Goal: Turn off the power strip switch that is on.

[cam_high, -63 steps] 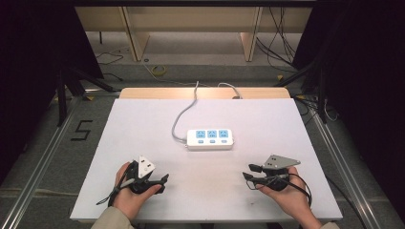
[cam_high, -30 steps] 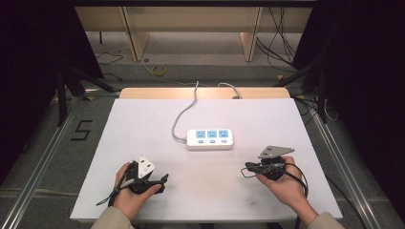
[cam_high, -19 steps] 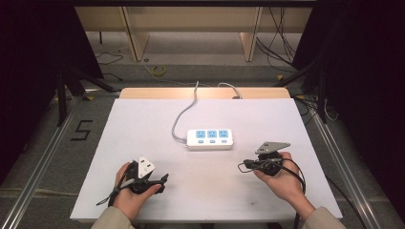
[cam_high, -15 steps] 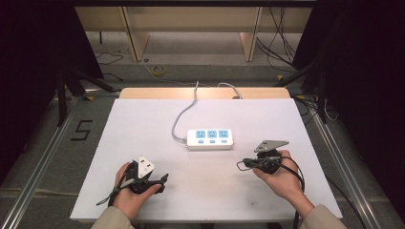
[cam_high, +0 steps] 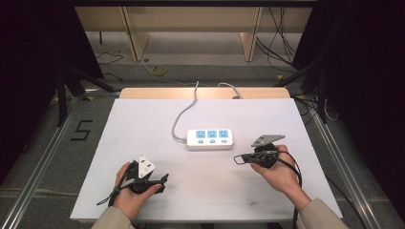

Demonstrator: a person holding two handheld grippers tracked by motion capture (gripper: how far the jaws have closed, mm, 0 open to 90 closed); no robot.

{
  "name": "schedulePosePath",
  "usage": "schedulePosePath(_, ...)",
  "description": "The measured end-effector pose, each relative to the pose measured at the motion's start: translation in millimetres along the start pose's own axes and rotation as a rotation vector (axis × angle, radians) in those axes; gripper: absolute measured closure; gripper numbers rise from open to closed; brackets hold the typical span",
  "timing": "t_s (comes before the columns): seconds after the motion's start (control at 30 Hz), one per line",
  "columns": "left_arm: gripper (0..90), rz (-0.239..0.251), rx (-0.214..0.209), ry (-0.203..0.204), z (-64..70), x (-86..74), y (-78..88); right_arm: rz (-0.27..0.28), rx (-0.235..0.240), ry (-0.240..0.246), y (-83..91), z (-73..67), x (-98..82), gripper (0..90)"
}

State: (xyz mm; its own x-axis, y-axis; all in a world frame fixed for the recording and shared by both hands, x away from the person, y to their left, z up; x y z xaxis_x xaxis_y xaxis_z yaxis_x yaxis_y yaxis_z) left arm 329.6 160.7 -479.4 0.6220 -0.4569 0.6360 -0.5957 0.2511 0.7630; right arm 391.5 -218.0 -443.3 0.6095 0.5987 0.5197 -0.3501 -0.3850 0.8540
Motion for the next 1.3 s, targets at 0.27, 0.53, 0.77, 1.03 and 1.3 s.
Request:
schedulePosePath(0.27,20.4,-0.003,-0.001,-0.003,-0.6,-0.3,0.1,-0.015,-0.005,0.003,-3.4,2.5,7.7,90.0)
schedulePosePath(0.53,20.4,0.001,-0.001,0.002,-0.2,0.0,-0.1,-0.026,-0.005,0.003,-5.4,4.2,15.1,90.0)
schedulePosePath(0.77,20.4,0.001,-0.001,0.002,-0.1,0.1,-0.4,-0.036,-0.009,0.002,-8.3,6.7,20.0,90.0)
schedulePosePath(1.03,20.4,0.0,0.0,-0.001,0.0,0.3,-0.5,-0.047,-0.012,-0.001,-10.2,8.6,25.2,90.0)
schedulePosePath(1.3,20.4,-0.001,0.0,-0.001,-0.1,0.4,-0.4,-0.055,-0.014,0.0,-13.0,10.7,31.4,90.0)
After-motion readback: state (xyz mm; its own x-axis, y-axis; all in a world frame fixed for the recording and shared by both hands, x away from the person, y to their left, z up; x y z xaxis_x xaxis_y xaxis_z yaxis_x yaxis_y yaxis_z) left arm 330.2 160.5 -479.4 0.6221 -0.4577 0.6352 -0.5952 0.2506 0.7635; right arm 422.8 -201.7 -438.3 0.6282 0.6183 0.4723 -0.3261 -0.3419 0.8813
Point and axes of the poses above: each handheld gripper's, and its own axes: y roughly backward along the jaws, x roughly out of its top, z roughly to its right, the point moved 1 cm from there along -y, roughly forward along the jaws, and after that the axes turned 11 degrees about -z, right-handed, at the moved point
